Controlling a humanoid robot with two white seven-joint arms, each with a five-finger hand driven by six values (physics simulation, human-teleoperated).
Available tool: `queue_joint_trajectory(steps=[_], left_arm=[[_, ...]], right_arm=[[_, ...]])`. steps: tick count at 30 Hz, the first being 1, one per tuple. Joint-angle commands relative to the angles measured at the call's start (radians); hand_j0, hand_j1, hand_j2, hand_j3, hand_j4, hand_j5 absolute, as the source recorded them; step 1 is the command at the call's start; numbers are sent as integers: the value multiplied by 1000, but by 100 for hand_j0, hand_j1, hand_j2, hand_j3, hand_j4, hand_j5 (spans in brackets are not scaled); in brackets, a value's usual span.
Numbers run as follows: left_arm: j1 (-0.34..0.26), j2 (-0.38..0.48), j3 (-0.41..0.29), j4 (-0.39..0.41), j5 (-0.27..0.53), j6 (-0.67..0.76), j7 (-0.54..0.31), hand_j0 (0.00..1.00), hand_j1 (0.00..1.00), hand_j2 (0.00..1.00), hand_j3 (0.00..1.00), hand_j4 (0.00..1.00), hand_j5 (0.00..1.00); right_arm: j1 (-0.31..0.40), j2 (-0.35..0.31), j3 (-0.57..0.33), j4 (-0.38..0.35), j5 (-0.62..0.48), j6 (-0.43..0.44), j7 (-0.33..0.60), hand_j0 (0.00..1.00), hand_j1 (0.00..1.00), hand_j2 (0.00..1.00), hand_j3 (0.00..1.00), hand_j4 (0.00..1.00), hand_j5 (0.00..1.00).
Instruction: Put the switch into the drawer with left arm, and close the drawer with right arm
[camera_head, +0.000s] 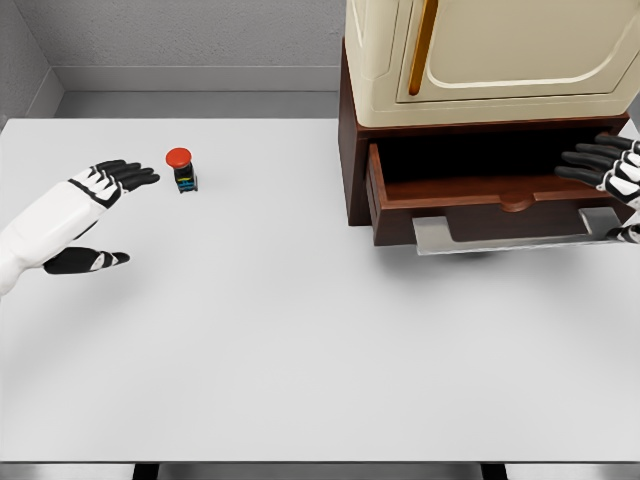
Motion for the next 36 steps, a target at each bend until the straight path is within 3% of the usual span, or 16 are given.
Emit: queue_joint_trajectory(steps=[1, 8, 12, 13, 14, 17, 20, 23, 24, 26, 30, 33, 36], left_arm=[[0, 0, 1, 3, 8, 1, 0, 100, 100, 100, 100, 100, 100], [2, -1, -1, 1, 12, 1, 6, 100, 100, 100, 100, 100, 100], [3, -1, -22, 0, 224, 1, 14, 100, 100, 100, 100, 100, 100], [-3, 3, -63, 0, 340, 1, 12, 100, 100, 100, 100, 100, 100], [-12, 3, -94, 0, 408, 1, 12, 100, 100, 100, 100, 100, 100], [-156, 0, -185, 4, 428, 1, 12, 100, 100, 100, 100, 100, 100], [-245, -12, -252, 11, 428, 204, 7, 100, 100, 100, 100, 100, 100], [-321, -47, -329, 84, 436, 314, 3, 100, 100, 100, 100, 100, 100], [-344, -50, -364, 115, 509, 360, 3, 100, 100, 100, 100, 100, 100], [-374, -49, -410, 162, 614, 407, 3, 100, 100, 100, 100, 100, 100], [-429, -80, -432, 260, 683, 471, 3, 100, 100, 100, 100, 100, 100], [-456, -99, -432, 316, 687, 508, 3, 100, 100, 100, 100, 100, 100], [-471, -129, -430, 385, 687, 508, 1, 100, 100, 100, 100, 100, 100]], right_arm=[[0, 5, 13, -6, 15, -19, 26, 100, 100, 100, 100, 100, 100], [-20, -11, 10, -4, 17, -19, 29, 100, 100, 100, 100, 100, 100], [-20, -17, -5, -6, 10, -19, 26, 100, 100, 100, 100, 100, 100], [-20, -26, -7, -6, 9, -19, 26, 100, 100, 100, 100, 100, 100], [-21, -29, -7, -4, 7, -19, 24, 100, 100, 100, 100, 100, 100], [-31, -54, -8, -4, -13, -19, 18, 100, 100, 100, 100, 100, 100], [-31, -80, -41, -4, -40, -19, 18, 100, 100, 100, 100, 100, 100], [-29, -87, -42, -4, -46, -19, 18, 100, 100, 100, 100, 100, 100], [-29, -87, -42, -4, -46, -19, 21, 100, 100, 100, 100, 100, 100], [-29, -81, -39, -4, -46, -19, 23, 100, 100, 100, 100, 100, 100], [-24, -75, -38, -4, -45, -19, 26, 100, 100, 100, 100, 100, 100], [-28, -70, -44, -4, -45, -19, 23, 100, 100, 100, 100, 100, 100], [-28, -69, -45, -6, -45, -19, 23, 87, 87, 87, 87, 87, 87]])
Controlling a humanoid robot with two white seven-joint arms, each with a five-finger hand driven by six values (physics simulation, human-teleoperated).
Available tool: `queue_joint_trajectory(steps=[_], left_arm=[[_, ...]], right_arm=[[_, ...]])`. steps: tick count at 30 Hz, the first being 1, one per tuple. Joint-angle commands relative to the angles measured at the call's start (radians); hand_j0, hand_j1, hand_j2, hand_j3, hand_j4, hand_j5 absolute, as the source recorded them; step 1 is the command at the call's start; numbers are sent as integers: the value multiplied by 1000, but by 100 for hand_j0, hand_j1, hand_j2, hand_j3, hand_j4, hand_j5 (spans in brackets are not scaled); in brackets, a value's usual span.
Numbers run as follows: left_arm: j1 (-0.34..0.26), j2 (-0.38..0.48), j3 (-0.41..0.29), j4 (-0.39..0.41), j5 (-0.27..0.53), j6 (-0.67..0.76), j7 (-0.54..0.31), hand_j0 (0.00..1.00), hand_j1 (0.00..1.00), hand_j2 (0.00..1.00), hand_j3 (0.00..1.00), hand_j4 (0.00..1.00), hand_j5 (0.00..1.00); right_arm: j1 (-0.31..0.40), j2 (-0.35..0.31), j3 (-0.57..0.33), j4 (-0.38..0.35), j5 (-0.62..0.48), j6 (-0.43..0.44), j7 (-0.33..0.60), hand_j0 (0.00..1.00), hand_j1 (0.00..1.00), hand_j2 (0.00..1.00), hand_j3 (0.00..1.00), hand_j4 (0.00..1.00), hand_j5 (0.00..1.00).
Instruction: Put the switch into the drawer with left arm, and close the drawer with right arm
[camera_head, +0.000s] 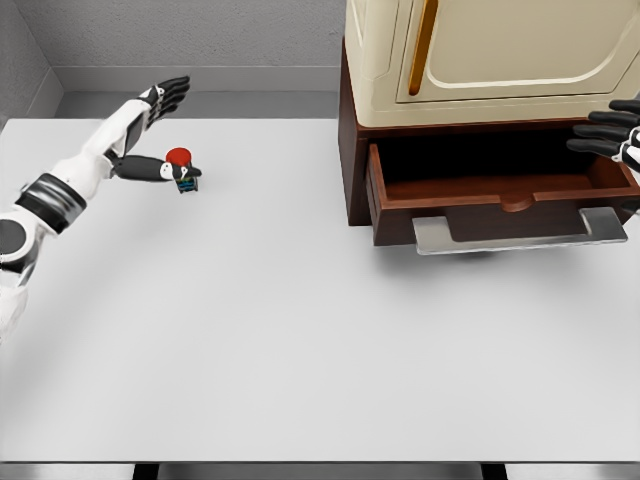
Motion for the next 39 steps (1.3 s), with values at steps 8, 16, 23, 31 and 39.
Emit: queue_joint_trajectory(steps=[8, 16, 23, 31, 39], left_arm=[[-28, -36, 1, 181, -4, -3, 1, 100, 100, 100, 100, 100, 100], [-58, -99, 8, 287, -77, -3, 7, 100, 100, 100, 100, 100, 100], [-92, -160, 21, 367, -172, -3, 12, 100, 100, 100, 100, 100, 100], [-115, -165, 21, 434, -186, -3, 12, 100, 100, 100, 100, 100, 100], [-126, -185, 18, 458, -209, -3, 12, 100, 100, 100, 100, 100, 100]], right_arm=[[-1, -2, -5, 1, -1, -2, 1, 53, 53, 53, 53, 53, 53], [2, 37, -3, 2, 41, -2, 45, 20, 20, 20, 20, 20, 20], [2, 41, -5, 7, 42, -2, 51, 21, 21, 21, 21, 21, 21], [3, 34, -3, 13, 42, -2, 53, 21, 21, 21, 21, 21, 21], [11, 38, -2, 16, 44, -2, 54, 21, 21, 21, 21, 21, 21]])
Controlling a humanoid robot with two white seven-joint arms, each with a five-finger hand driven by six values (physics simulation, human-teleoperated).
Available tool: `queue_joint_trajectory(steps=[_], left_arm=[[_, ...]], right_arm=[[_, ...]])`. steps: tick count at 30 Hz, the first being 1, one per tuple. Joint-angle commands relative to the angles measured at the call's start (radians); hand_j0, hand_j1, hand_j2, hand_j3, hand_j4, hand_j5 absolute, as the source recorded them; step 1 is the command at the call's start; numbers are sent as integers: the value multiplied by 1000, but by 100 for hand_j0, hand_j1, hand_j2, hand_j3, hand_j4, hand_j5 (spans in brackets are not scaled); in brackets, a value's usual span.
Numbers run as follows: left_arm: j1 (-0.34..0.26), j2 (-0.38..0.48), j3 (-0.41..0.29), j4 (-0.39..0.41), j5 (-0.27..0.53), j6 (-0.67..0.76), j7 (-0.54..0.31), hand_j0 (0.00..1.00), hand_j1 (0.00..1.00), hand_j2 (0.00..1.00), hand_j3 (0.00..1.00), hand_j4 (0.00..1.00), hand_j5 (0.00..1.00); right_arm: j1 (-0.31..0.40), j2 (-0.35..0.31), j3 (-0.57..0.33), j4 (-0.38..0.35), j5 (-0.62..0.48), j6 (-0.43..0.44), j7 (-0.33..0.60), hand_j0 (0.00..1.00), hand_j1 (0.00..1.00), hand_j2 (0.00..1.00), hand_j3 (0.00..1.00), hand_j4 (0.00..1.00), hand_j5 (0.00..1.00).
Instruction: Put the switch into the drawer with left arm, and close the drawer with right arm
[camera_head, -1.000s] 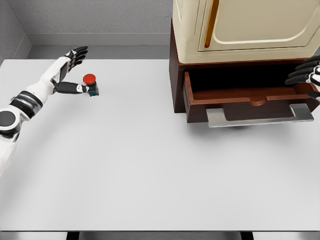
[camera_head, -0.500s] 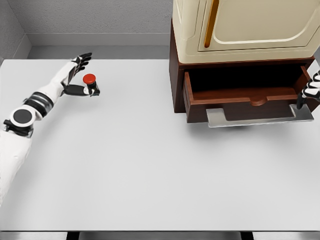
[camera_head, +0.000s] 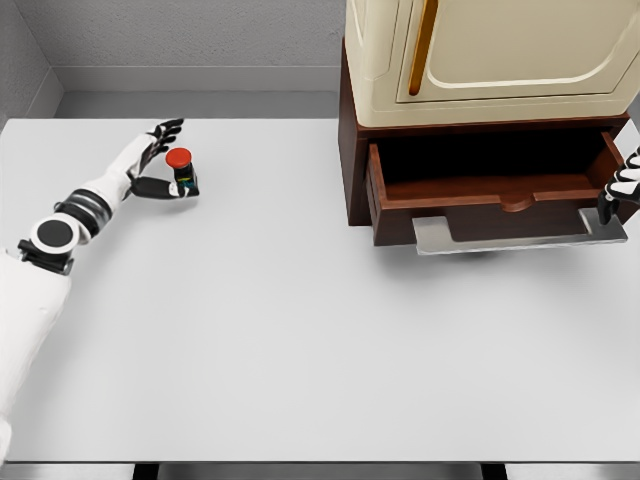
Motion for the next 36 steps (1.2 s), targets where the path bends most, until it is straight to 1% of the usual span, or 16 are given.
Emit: queue_joint_trajectory(steps=[1, 2, 3, 5, 6, 8, 9, 10, 16, 21, 22, 24, 25, 27, 29, 36], left_arm=[[0, -5, -1, 2, -2, 0, 0, 100, 100, 100, 100, 100, 100], [0, -6, -3, 2, -2, 0, 0, 94, 94, 94, 94, 94, 94], [0, -8, -3, 2, -2, 0, 0, 91, 91, 91, 91, 91, 91], [0, -8, -3, 2, -2, 0, 0, 82, 82, 82, 82, 82, 82], [0, -8, -3, 3, -2, 0, 0, 82, 82, 82, 82, 82, 82], [0, -6, -1, 3, -1, 0, 0, 73, 73, 73, 73, 73, 73], [0, -6, -1, 3, -2, 0, 0, 73, 73, 73, 73, 73, 73], [0, -5, 0, 3, -2, 0, 0, 69, 69, 69, 69, 69, 69], [0, 6, -3, 3, -1, 0, -1, 68, 68, 68, 68, 68, 68], [2, 6, -12, 2, -4, 0, -1, 69, 69, 69, 69, 69, 69], [2, 6, -12, 2, -2, 0, -1, 68, 68, 68, 68, 68, 68], [2, 6, -6, 0, -2, 0, -1, 60, 60, 60, 60, 60, 60], [2, 6, -3, -4, -1, 0, -1, 54, 54, 54, 54, 54, 54], [2, 6, -1, -9, 1, 0, -1, 53, 53, 53, 53, 53, 53], [2, 8, 0, -11, 1, 0, -1, 51, 51, 51, 51, 51, 51], [0, 9, 2, -35, 1, -2, -1, 46, 46, 46, 46, 46, 46]], right_arm=[[0, 0, 0, 1, -6, -1, 1, 21, 21, 21, 21, 21, 21], [2, 1, 0, 1, -6, -1, 1, 21, 21, 21, 21, 21, 21], [2, 3, 0, 1, -6, -1, 1, 21, 21, 21, 21, 21, 21], [3, 3, 0, 1, -6, -1, 1, 21, 21, 21, 21, 21, 21], [3, 3, 0, 7, -6, -1, 1, 21, 21, 21, 21, 21, 21], [3, 3, 0, 17, -3, -1, 0, 21, 21, 21, 21, 21, 21], [3, 3, -2, 17, 0, -1, 0, 21, 21, 21, 21, 21, 21], [3, 4, 0, 17, 0, -1, 0, 21, 21, 21, 21, 21, 21], [2, 6, -3, 14, 1, -1, 0, 21, 21, 21, 21, 21, 21], [3, 10, -3, 31, 1, -1, 0, 22, 22, 22, 22, 22, 22], [3, 29, -3, 33, 1, -1, 1, 22, 22, 22, 22, 22, 22], [2, 26, -5, 33, 1, -1, 3, 22, 22, 22, 22, 22, 22], [2, 27, -3, 33, 4, -1, 1, 22, 22, 22, 22, 22, 22], [2, 27, -3, 36, 7, -1, 1, 22, 22, 22, 22, 22, 22], [3, 27, -3, 39, 7, -1, 1, 25, 25, 25, 25, 25, 25], [6, 30, 3, 63, 9, -1, 6, 24, 24, 24, 24, 24, 24]])
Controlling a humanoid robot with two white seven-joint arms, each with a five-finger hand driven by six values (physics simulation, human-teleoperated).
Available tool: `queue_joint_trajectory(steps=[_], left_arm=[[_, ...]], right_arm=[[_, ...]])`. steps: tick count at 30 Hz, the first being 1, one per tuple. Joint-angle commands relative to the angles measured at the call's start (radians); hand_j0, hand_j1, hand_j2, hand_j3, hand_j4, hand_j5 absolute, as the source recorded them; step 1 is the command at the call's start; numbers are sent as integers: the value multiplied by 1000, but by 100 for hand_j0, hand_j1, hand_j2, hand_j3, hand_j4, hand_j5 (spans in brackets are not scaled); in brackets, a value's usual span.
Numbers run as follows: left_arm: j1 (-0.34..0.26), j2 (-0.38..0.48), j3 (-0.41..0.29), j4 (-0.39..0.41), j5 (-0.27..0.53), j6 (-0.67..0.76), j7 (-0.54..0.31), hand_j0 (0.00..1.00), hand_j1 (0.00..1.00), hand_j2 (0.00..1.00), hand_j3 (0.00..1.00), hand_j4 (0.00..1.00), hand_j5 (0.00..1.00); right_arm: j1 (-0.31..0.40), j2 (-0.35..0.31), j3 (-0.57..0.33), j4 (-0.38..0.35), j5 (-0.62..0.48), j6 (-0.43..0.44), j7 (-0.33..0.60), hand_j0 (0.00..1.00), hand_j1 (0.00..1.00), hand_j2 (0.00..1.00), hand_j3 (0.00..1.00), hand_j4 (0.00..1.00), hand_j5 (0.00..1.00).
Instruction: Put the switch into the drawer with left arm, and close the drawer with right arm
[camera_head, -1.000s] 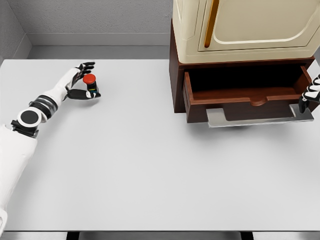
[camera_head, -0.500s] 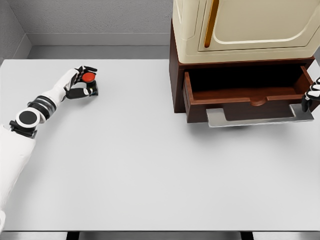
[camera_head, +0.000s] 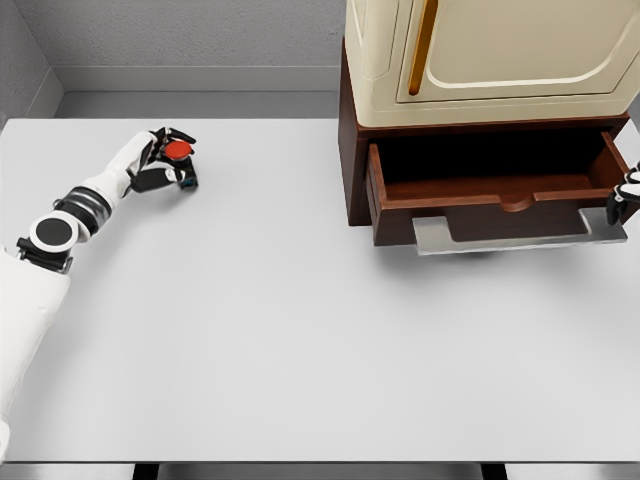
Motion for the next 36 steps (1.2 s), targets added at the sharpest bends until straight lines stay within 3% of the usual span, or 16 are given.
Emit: queue_joint_trajectory(steps=[1, 11, 29, 36], left_arm=[[2, 2, 1, -23, 5, 1, 0, 46, 46, 46, 46, 46, 46], [9, 12, 1, -154, 5, -1, 0, 46, 46, 46, 46, 46, 46], [198, 78, 67, -580, 3, -1, 0, 46, 46, 46, 46, 46, 46], [230, 68, 67, -658, -121, 1, 0, 46, 46, 46, 46, 46, 46]], right_arm=[[0, -1, 5, 8, -6, -1, 1, 24, 24, 24, 24, 24, 24], [2, -1, 6, 28, -6, -1, 1, 24, 24, 24, 24, 24, 24], [2, -1, 6, 30, -6, -1, 1, 24, 24, 24, 24, 24, 24], [2, -1, 6, 45, -5, -1, 1, 24, 24, 24, 24, 24, 24]])
